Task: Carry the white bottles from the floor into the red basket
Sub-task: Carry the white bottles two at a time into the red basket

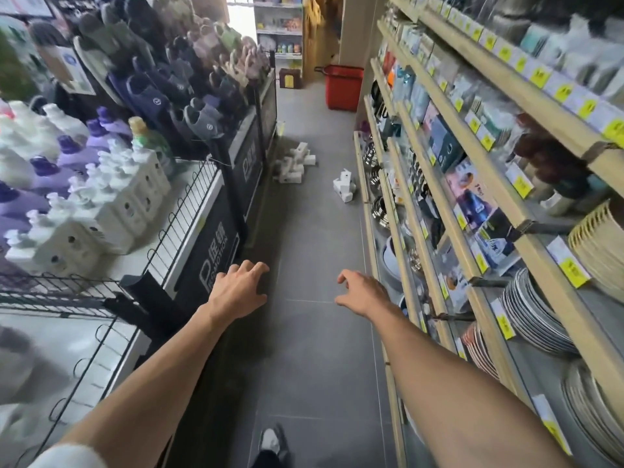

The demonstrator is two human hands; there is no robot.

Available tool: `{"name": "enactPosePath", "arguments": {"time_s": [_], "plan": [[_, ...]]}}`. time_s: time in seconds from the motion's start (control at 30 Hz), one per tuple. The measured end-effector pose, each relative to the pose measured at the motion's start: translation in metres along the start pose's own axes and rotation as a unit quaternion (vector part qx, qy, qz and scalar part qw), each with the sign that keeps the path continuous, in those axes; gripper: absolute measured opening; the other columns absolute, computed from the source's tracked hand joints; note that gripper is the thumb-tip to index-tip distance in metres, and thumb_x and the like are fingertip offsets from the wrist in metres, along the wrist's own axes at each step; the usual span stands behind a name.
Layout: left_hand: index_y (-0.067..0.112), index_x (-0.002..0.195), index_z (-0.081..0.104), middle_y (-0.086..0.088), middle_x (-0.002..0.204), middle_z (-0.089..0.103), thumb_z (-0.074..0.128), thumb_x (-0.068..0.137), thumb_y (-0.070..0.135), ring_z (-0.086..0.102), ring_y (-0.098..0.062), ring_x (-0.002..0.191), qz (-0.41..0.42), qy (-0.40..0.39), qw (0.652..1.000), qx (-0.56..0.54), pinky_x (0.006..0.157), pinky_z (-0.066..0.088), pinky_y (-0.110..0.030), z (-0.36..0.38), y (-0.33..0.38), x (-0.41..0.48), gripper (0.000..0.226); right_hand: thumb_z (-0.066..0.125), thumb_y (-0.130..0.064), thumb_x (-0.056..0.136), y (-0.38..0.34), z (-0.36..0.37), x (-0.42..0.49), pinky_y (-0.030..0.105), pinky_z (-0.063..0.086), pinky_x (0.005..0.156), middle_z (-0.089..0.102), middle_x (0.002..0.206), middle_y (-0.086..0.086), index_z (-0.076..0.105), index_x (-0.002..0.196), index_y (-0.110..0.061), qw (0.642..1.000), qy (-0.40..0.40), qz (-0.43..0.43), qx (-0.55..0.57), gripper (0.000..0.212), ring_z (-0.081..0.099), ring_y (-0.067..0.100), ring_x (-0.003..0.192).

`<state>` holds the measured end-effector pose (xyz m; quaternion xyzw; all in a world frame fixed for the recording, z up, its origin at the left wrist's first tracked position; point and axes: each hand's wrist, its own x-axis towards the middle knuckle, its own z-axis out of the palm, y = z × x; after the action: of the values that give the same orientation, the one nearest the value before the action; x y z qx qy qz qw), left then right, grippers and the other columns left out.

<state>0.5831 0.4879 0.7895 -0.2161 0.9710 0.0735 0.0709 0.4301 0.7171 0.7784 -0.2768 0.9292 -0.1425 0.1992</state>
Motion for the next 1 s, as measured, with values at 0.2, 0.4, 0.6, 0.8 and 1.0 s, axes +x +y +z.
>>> {"name": "enactPosePath", "arguments": {"time_s": [0.2,0.4,0.6,0.8,1.0], "plan": [[0.033,0.143,0.039,0.000,0.137,0.047,0.067,0.086,0.045,0.047,-0.028,0.126,0.025,0.001,1.000,0.003,0.099,0.042,-0.047,-0.013,-0.021,0.073,0.065,0.072,-0.034,0.084,-0.012,-0.014,0.057,0.031,0.040,0.083,0.064,0.128,0.001,0.058,0.128,-0.028,0.999,0.014,0.024,-0.022,0.046,0.058,0.026,0.116],[0.031,0.141,0.039,-0.001,0.133,0.048,0.067,0.083,0.042,0.048,-0.028,0.123,0.049,0.004,0.999,0.010,0.098,0.044,-0.046,-0.034,-0.037,0.137,0.065,0.072,-0.033,0.086,-0.032,-0.034,0.105,0.033,0.043,0.087,0.063,0.130,0.000,0.057,0.130,-0.027,0.998,0.017,0.038,-0.039,0.047,0.057,0.025,0.118],[0.034,0.144,0.036,0.000,0.137,0.045,0.068,0.085,0.044,0.047,-0.027,0.126,0.070,-0.004,0.998,-0.006,0.099,0.042,-0.045,-0.045,-0.043,0.193,0.068,0.071,-0.032,0.086,-0.048,-0.050,0.153,0.031,0.041,0.081,0.061,0.130,0.000,0.055,0.131,-0.028,0.998,0.019,0.047,-0.032,0.048,0.059,0.024,0.115],[0.036,0.146,0.035,0.001,0.143,0.042,0.068,0.086,0.044,0.044,-0.026,0.130,0.084,-0.019,0.996,-0.003,0.102,0.039,-0.044,-0.053,-0.038,0.255,0.070,0.072,-0.033,0.086,-0.045,-0.067,0.207,0.032,0.042,0.081,0.063,0.130,0.000,0.054,0.131,-0.028,0.998,0.015,0.057,-0.025,0.049,0.059,0.025,0.114],[0.035,0.146,0.036,0.001,0.142,0.044,0.068,0.085,0.045,0.044,-0.025,0.130,0.077,-0.033,0.996,0.000,0.101,0.039,-0.043,-0.060,-0.024,0.327,0.069,0.074,-0.034,0.085,-0.026,-0.101,0.281,0.034,0.045,0.089,0.063,0.130,0.000,0.056,0.128,-0.030,0.998,0.022,0.061,-0.019,0.047,0.060,0.026,0.115]]}}
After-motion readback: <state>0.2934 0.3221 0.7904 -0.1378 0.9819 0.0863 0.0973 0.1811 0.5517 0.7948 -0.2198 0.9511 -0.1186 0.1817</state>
